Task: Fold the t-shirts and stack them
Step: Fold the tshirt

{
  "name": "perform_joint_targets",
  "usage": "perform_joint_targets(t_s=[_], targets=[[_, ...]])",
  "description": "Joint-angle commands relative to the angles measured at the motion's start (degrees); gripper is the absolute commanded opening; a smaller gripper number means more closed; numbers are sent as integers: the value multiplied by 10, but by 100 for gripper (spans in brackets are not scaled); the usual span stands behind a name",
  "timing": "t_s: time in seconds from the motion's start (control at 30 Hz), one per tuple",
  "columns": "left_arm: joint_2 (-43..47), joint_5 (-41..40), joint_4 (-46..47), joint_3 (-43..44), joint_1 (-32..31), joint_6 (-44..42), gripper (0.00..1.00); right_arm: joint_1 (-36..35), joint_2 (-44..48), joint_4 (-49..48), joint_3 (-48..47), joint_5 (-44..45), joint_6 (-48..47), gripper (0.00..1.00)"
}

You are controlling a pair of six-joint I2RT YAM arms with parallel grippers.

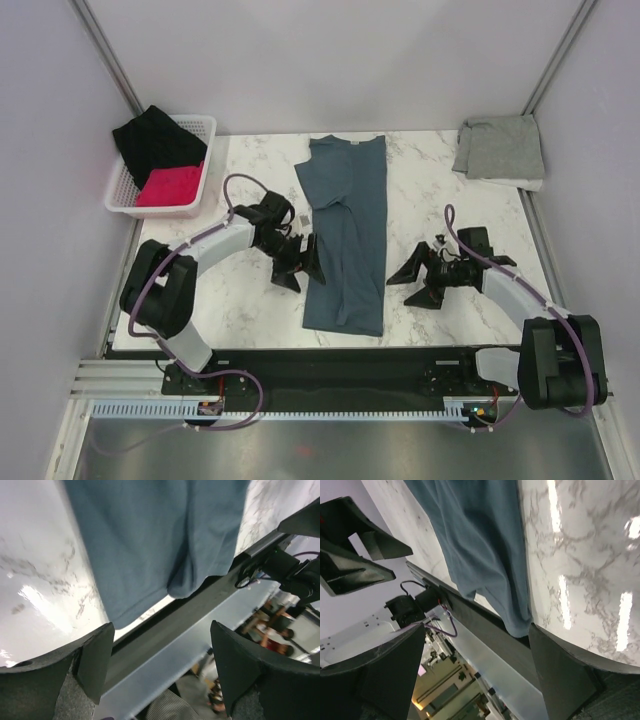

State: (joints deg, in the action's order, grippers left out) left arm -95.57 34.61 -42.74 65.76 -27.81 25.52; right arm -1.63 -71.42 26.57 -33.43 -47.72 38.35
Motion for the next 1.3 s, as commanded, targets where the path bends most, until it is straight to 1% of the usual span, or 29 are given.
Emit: perform_joint_targets(t_s=[0.0, 0.17, 0.37, 0.4, 0.47, 0.53, 0.57, 0.6, 0.63, 0.7, 0.77, 0.8, 0.9, 0.93, 0.97, 1.0, 1.07, 1.1, 1.23, 1.27], targets=[[34, 77, 58, -66, 7, 91, 84, -28, 29, 19, 28, -21, 18, 93], [55, 50, 77, -148, 14, 113, 82, -96, 9, 46, 45, 20, 22, 95], [57, 29, 92, -192, 20, 122, 81, -117, -64, 1, 57, 43, 52, 93], [55, 27, 103, -195, 20, 124, 82, -122, -71, -1, 56, 65, 55, 93], [44, 20, 118, -200, 20, 131, 84, -127, -93, -20, 56, 75, 64, 92], [35, 19, 136, -199, 20, 136, 84, -128, -114, -42, 48, 89, 66, 90], [26, 24, 144, -198, 21, 139, 80, -128, -121, -49, 43, 92, 66, 88], [21, 22, 146, -195, 20, 139, 78, -129, -128, -58, 42, 92, 71, 84], [17, 22, 148, -191, 21, 139, 76, -131, -137, -75, 41, 84, 80, 83], [9, 27, 149, -188, 21, 142, 75, -137, -141, -75, 38, 84, 80, 81], [3, 31, 151, -189, 20, 146, 70, -145, -143, -82, 40, 82, 82, 79], [2, 34, 156, -193, 20, 151, 67, -148, -145, -89, 40, 77, 84, 75], [1, 41, 157, -198, 19, 153, 65, -155, -154, -96, 36, 69, 85, 67], [1, 42, 156, -199, 20, 154, 65, -159, -157, -96, 35, 68, 85, 65], [0, 45, 156, -200, 20, 155, 63, -160, -158, -96, 34, 67, 85, 63], [2, 46, 158, -202, 20, 158, 60, -164, -159, -97, 35, 66, 84, 59], [4, 51, 164, -206, 19, 160, 59, -167, -160, -96, 36, 66, 86, 55], [3, 53, 165, -208, 18, 161, 59, -168, -163, -96, 38, 64, 87, 51], [-1, 55, 166, -216, 11, 161, 58, -186, -169, -95, 41, 65, 88, 48], [-3, 58, 168, -218, 8, 161, 54, -189, -169, -92, 41, 67, 84, 48]])
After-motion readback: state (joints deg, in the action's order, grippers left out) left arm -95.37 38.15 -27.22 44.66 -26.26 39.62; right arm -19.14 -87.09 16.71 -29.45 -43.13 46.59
